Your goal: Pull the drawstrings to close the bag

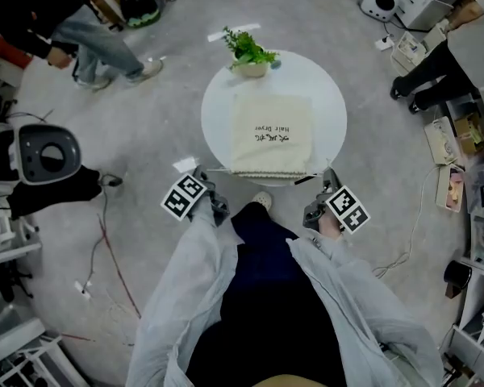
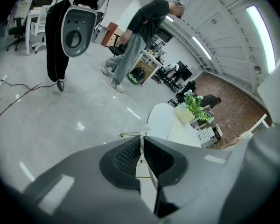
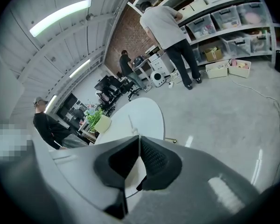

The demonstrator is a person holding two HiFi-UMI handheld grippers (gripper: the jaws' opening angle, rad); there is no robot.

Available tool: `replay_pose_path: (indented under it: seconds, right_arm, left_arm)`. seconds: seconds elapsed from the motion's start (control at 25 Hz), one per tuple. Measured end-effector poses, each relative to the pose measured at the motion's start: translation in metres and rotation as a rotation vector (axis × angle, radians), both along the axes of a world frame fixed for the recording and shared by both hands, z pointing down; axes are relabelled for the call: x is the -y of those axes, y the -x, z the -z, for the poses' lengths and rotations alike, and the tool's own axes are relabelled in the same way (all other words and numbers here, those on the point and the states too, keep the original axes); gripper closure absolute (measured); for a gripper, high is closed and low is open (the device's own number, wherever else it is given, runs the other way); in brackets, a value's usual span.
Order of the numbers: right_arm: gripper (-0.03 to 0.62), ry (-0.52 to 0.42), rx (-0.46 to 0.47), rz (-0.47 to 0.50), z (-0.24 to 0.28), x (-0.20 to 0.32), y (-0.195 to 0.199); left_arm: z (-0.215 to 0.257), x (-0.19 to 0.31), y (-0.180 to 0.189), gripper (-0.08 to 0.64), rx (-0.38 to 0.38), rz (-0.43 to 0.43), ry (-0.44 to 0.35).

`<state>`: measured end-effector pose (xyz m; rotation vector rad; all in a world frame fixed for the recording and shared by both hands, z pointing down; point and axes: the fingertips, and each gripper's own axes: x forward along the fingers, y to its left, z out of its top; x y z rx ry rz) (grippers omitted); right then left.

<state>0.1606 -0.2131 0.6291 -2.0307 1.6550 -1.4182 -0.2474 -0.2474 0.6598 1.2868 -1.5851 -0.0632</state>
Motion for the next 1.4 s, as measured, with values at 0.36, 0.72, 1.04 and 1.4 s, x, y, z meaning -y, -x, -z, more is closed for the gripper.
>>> replay_pose_path:
  seconds: [0.36, 0.72, 1.04, 1.4]
  right_arm:
    - [0.578, -0.013, 0.002, -0.041, 0.009, 0.003, -0.016]
    - [0.578, -0.023, -0.033, -0.081, 0.018, 0.004, -0.040]
    - [0.578, -0.014, -0.037, -0.138, 0.018, -0.002, -0.060]
    - [0.578, -0.011, -0.067, -0.189, 0.021, -0.008, -0.081]
  left_arm:
    - [0.004, -0.005, 0.009, 0.526, 0.016, 0.033, 0.003]
    - [0.006, 0.000, 0.020, 0.525, 0.055, 0.029, 0.018]
    - [0.008, 0.003, 0.026, 0.523, 0.078, 0.065, 0.032]
    - [0.009, 0.004, 0.038, 0.523, 0.041, 0.149, 0.030]
